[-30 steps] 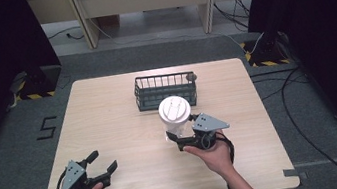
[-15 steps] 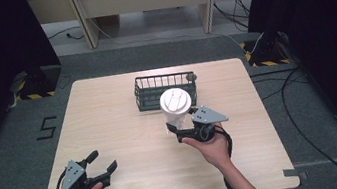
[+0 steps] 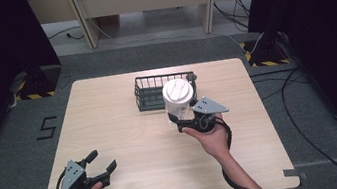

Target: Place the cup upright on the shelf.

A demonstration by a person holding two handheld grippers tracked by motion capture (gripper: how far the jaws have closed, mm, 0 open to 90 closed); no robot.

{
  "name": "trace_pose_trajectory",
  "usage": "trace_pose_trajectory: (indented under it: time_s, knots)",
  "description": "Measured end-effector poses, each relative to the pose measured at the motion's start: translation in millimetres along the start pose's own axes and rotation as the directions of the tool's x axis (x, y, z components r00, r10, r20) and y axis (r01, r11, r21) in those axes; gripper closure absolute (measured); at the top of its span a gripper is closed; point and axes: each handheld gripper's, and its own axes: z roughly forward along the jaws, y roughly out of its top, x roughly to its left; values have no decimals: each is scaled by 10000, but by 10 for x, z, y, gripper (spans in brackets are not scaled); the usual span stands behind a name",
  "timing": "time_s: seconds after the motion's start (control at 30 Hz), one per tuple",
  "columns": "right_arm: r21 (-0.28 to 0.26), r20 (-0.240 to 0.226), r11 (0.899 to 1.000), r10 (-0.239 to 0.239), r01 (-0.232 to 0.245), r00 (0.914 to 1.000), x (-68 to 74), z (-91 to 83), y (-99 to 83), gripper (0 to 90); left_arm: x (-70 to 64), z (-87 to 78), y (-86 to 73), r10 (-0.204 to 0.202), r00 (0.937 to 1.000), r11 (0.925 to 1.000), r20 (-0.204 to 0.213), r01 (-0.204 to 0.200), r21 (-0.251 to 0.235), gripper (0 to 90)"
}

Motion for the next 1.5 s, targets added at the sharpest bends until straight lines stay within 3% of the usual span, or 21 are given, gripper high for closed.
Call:
trace_pose_trajectory:
  time_s: [0.67,1.5]
  knots:
    - [-138,576,9999,8,0,9983,-185,155,235,185,7,0,-1,-35,10000,10000,6,35,-29,177]
    - [-81,1031,9999,127,-119,9946,-374,369,395,185,15,2,-1,-88,10000,9999,-4,88,-64,179]
